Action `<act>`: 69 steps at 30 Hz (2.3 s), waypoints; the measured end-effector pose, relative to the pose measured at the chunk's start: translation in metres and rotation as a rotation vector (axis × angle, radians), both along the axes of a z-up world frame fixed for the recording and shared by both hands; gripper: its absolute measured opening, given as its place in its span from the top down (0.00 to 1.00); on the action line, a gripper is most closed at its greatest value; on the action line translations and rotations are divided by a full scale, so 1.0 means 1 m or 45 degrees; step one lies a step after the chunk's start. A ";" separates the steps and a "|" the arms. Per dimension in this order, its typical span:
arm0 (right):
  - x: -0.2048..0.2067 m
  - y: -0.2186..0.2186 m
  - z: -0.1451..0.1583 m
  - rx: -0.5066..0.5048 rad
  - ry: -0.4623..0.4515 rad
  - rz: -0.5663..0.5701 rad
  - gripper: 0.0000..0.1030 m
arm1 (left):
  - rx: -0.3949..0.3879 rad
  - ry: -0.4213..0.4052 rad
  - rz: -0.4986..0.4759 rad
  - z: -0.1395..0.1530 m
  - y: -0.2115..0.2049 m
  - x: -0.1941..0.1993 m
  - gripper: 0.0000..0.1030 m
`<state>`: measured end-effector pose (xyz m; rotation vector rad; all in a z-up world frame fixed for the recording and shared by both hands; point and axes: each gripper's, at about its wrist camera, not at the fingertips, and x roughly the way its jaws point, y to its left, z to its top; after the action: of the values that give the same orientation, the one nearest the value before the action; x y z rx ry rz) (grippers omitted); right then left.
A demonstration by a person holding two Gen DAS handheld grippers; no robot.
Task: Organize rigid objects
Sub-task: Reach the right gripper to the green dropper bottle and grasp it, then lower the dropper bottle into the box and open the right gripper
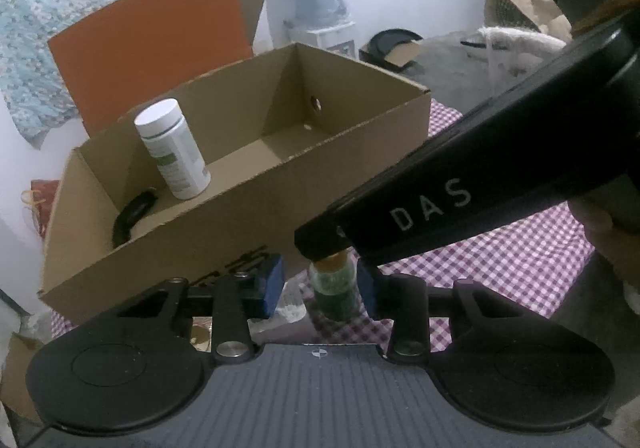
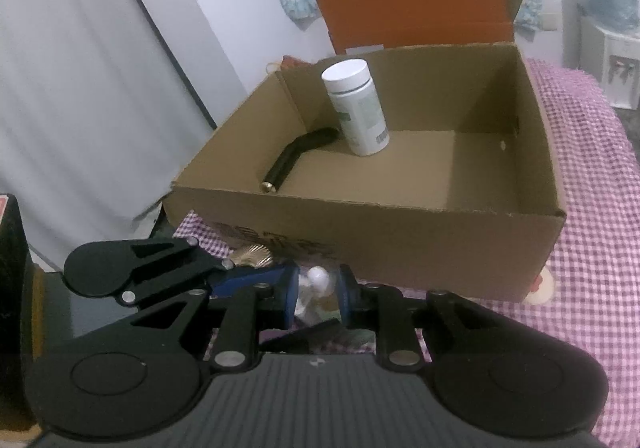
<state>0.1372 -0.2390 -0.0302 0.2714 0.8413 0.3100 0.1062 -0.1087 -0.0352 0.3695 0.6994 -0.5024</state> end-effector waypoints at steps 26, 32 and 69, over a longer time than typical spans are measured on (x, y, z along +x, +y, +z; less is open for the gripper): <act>-0.032 0.009 0.078 -0.060 -0.213 0.105 0.88 | -0.104 -0.121 0.018 0.078 0.007 -0.033 0.81; -0.016 0.020 0.113 -0.061 -0.293 0.161 0.88 | -0.181 -0.147 0.065 0.110 0.029 -0.012 0.81; 0.193 0.021 0.018 0.239 0.153 0.173 0.84 | 0.014 0.114 0.336 0.049 0.063 0.145 0.59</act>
<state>0.3300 -0.2175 -0.0119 0.4116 0.9529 0.5051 0.2513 -0.0460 0.0139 0.2606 0.8241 -0.2657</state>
